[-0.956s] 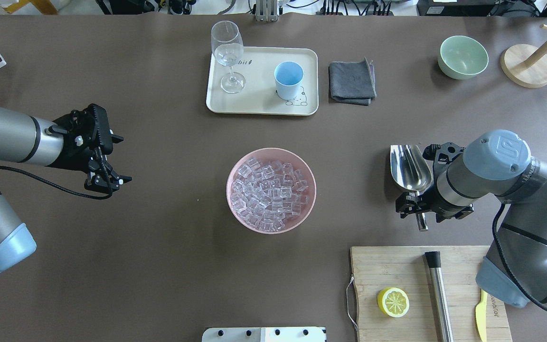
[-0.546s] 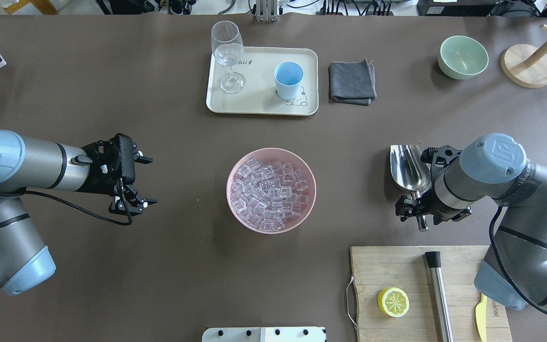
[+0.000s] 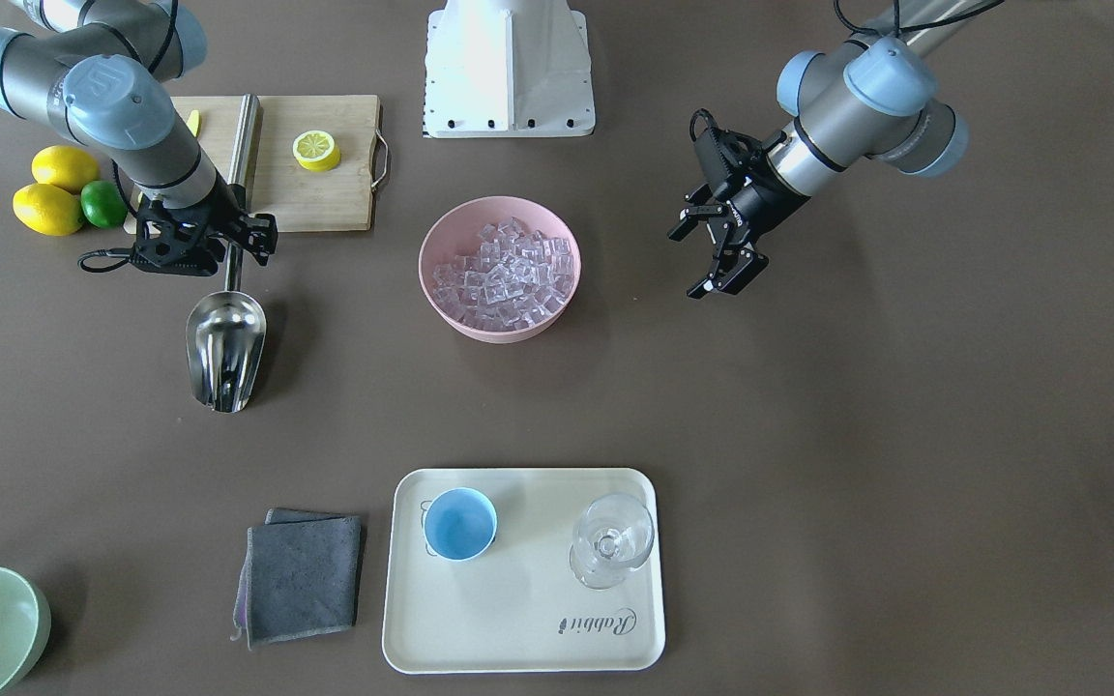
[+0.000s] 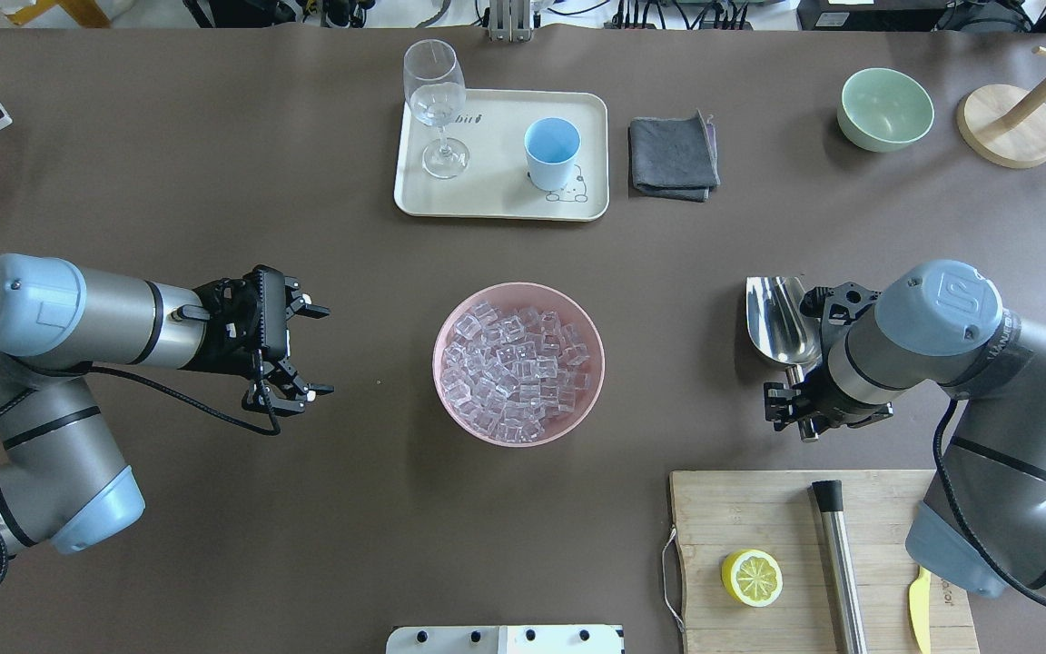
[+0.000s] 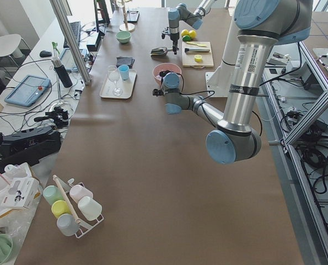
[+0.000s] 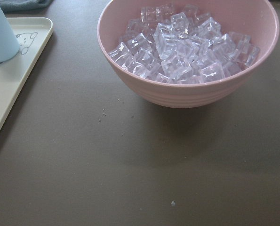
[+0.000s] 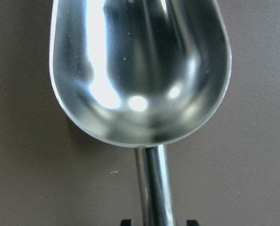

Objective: Put ice in cup with scoop

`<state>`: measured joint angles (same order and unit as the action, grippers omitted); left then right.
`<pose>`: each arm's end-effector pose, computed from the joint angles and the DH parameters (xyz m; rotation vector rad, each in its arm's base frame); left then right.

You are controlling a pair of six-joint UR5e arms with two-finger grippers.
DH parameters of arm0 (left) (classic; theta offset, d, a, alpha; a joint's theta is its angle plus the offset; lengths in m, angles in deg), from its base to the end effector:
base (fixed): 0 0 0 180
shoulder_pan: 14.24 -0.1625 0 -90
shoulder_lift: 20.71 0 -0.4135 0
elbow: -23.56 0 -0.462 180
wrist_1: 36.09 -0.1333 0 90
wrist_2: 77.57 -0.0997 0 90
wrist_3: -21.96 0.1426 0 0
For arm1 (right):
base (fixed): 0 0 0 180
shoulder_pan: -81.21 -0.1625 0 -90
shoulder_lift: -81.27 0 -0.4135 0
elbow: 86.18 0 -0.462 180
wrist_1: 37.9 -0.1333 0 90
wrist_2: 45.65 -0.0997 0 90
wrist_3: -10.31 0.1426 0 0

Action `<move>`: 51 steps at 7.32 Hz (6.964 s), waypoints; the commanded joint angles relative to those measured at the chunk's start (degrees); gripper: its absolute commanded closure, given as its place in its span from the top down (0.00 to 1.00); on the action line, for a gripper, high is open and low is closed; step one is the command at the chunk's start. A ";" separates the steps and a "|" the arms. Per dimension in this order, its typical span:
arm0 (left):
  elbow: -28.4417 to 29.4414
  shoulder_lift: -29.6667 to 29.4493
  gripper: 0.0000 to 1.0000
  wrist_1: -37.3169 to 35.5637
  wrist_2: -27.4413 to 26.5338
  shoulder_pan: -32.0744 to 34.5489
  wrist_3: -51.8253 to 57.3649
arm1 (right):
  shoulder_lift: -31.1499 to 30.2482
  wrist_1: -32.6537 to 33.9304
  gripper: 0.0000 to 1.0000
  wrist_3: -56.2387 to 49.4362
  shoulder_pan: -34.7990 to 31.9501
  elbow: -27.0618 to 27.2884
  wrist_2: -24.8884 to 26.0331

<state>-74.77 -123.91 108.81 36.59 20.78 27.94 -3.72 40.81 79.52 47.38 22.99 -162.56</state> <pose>0.5090 -0.4482 0.3291 1.1196 0.9298 1.1638 -0.4706 -0.3982 0.4309 -0.1250 -0.7478 0.0712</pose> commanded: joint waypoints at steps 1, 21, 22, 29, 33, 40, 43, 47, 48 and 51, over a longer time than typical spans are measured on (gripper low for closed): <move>5.24 -3.92 0.98 0.64 2.02 0.22 0.07 | -0.52 0.03 0.00 -1.08 -0.01 0.78 -0.34; 21.43 -16.24 0.98 12.86 8.27 -1.44 -0.10 | 17.22 62.44 0.00 -95.31 -16.39 19.06 10.10; 21.43 -16.24 0.98 13.21 8.18 -1.45 -0.10 | 17.75 62.44 0.00 -95.31 -12.79 19.84 11.17; 21.52 -16.24 0.98 14.00 8.18 -2.50 -0.10 | 45.15 86.14 0.00 -94.61 -2.74 4.49 10.39; 21.52 -16.15 0.98 14.00 8.18 -2.59 -0.19 | 53.49 91.60 0.00 -94.61 -1.33 -6.90 8.37; 21.87 -16.15 0.98 14.44 8.18 -2.94 -0.19 | 58.62 92.23 0.00 -91.09 2.98 -17.75 11.27; 21.87 -16.15 0.98 14.53 8.09 -2.94 -0.19 | 59.59 91.01 0.00 -86.00 4.38 -20.92 11.35; 22.05 -16.15 0.98 14.70 8.09 -2.94 -0.19 | 59.95 86.35 0.00 -83.62 6.14 -23.39 11.35; 22.05 -16.15 0.98 14.70 8.09 -2.94 -0.19 | 59.60 85.04 0.00 -83.10 6.49 -23.48 11.35; 22.05 -16.15 0.98 14.79 8.09 -2.94 -0.19 | 58.20 81.96 0.00 -82.13 7.20 -24.01 11.70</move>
<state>-52.73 -140.07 123.58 44.68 17.84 27.76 55.42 124.67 -3.31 54.08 -0.76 -151.10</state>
